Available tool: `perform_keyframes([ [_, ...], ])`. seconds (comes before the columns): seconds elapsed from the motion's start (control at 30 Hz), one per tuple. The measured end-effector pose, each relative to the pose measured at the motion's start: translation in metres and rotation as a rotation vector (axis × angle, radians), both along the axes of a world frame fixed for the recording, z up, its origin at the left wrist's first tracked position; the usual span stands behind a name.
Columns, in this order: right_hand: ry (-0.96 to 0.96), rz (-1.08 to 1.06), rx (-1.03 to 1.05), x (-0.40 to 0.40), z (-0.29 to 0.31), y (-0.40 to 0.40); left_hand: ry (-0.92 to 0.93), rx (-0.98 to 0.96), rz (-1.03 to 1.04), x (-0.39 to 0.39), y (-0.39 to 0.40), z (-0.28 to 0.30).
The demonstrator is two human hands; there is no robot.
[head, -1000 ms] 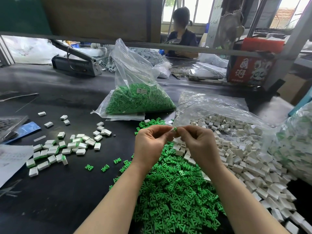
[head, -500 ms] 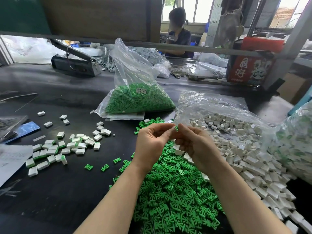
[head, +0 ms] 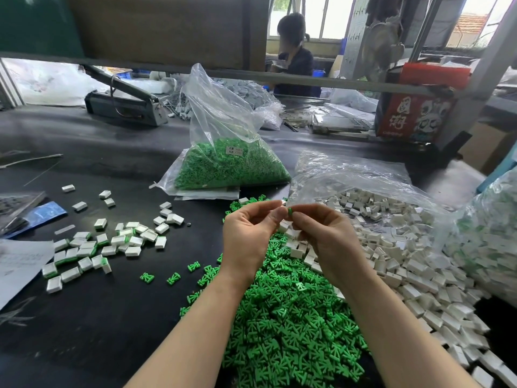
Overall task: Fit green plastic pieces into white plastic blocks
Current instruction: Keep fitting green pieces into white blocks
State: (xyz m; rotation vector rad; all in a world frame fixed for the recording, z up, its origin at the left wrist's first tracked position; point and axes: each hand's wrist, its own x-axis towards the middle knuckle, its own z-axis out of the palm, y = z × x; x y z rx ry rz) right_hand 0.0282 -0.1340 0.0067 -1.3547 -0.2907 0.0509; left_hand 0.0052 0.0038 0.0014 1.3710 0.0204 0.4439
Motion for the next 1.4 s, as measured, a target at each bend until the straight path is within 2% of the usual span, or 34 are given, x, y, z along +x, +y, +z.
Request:
perform_keyframes([
  [0.17,-0.142,-0.038,-0.071,-0.003,0.000,0.000,0.027,0.032,0.024,-0.002,-0.001,0.001],
  [0.4,-0.197,-0.022,-0.088,-0.005,0.001,0.002,0.015,0.095,0.045,-0.006,0.000,0.004],
  [0.8,-0.186,0.056,-0.092,-0.001,-0.003,0.000,-0.064,0.097,0.057,-0.008,-0.001,0.004],
  [0.97,-0.121,0.127,-0.093,-0.001,-0.003,0.000,-0.161,0.084,0.001,-0.012,-0.001,0.006],
  [1.17,-0.152,0.214,-0.154,-0.004,0.001,-0.001,-0.164,0.043,-0.062,-0.011,-0.001,0.005],
  [1.4,-0.204,0.146,-0.249,-0.006,0.001,0.002,-0.195,0.052,-0.080,-0.008,0.002,0.002],
])
